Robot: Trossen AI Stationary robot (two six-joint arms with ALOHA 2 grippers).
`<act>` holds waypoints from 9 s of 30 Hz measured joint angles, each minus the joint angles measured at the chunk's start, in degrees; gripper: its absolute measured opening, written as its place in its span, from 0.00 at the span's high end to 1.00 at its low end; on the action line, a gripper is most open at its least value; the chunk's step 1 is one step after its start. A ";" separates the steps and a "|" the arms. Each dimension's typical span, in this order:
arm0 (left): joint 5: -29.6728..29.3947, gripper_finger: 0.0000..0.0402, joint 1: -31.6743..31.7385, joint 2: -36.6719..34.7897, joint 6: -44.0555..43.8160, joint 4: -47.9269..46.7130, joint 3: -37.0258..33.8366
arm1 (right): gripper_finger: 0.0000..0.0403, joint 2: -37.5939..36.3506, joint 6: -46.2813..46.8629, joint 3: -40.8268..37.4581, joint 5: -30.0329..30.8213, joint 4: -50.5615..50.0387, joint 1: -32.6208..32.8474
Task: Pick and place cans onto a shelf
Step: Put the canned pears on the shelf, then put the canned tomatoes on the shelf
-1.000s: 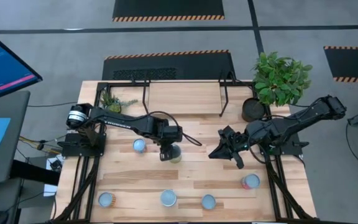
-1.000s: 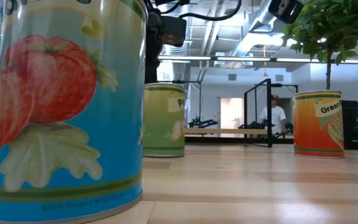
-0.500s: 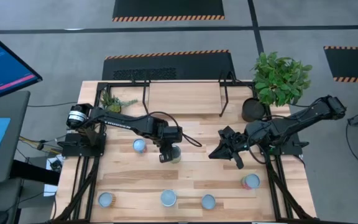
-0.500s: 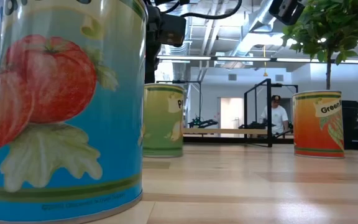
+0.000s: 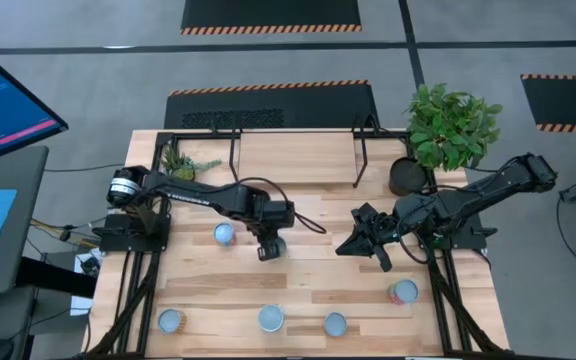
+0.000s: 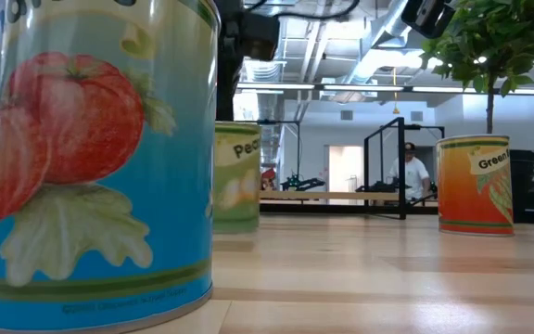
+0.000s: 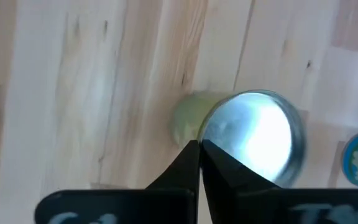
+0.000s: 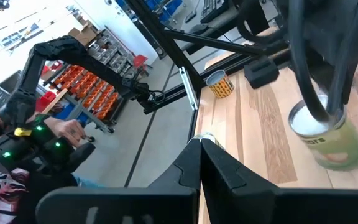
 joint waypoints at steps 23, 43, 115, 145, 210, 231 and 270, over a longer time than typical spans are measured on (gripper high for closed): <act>-6.90 1.00 28.39 -0.22 20.53 -13.12 15.40 | 0.92 0.13 2.08 0.00 0.00 0.31 0.04; -2.18 1.00 40.01 1.64 29.10 -13.60 14.68 | 0.92 0.13 1.95 0.00 0.02 0.33 0.04; -7.65 0.84 32.04 3.05 38.74 -10.08 9.28 | 0.92 0.13 1.49 0.00 1.77 0.09 2.71; -4.24 0.84 34.89 3.05 28.97 -21.29 15.30 | 0.92 0.11 1.51 0.00 1.75 -0.44 2.71; -7.22 0.61 -27.86 15.45 -35.76 -13.79 22.33 | 0.92 0.13 2.43 0.00 1.51 -10.25 9.16; -6.50 0.61 -27.60 17.11 -34.34 -15.03 22.40 | 0.92 0.13 3.43 0.02 1.52 -11.89 9.46; -11.63 1.00 -7.19 15.39 -0.59 -36.82 39.61 | 0.92 0.11 6.82 0.02 1.49 -11.61 9.46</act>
